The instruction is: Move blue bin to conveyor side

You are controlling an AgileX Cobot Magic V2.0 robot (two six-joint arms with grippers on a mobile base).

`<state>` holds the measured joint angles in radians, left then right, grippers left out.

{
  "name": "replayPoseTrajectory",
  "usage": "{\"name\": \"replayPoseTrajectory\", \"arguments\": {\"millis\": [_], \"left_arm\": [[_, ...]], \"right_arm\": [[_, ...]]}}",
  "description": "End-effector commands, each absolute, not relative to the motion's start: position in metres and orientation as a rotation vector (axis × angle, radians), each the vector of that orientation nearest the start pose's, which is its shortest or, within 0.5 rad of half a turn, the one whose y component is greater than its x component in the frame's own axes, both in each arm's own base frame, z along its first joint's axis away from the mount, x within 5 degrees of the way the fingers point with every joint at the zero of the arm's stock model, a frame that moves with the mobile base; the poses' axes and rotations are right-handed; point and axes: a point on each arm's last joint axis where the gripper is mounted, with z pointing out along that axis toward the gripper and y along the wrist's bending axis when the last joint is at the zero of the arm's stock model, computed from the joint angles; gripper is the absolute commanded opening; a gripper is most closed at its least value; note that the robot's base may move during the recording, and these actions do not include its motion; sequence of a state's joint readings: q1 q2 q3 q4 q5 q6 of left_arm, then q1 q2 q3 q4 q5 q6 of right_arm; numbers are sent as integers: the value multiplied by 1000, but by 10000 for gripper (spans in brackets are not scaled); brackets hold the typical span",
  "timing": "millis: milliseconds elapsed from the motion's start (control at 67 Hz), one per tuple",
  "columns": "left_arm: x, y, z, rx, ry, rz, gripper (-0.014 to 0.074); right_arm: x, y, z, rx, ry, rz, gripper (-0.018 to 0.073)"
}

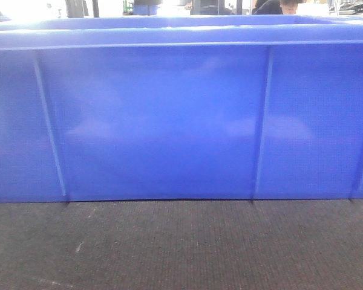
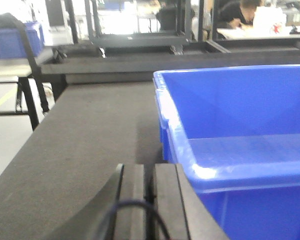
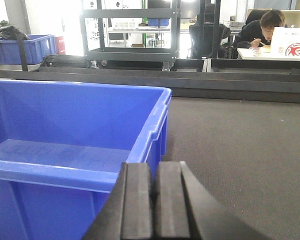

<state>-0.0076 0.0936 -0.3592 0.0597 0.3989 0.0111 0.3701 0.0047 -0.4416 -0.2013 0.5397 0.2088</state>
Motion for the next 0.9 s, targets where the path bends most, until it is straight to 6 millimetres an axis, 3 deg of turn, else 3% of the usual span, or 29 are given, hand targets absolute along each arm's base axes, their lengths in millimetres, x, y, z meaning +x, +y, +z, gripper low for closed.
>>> {"name": "replayPoseTrajectory", "arguments": {"millis": [0,90,269,313,880], "left_arm": [[40,1,273,40,1557,60,-17],[46,0,244,26,1590,30,-17],[56,0,210,21,1533,22,-17],[56,0,214,20,1470,23,-17],[56,0,210,21,1516,22,-17]], "right_arm": [[16,-4,309,-191,1541,221,-88],[16,-4,309,-191,1541,221,-88],[16,-4,309,-191,1541,221,-88],[16,-4,309,-191,1536,222,-88],[16,-4,311,-191,1517,226,-88]]}}
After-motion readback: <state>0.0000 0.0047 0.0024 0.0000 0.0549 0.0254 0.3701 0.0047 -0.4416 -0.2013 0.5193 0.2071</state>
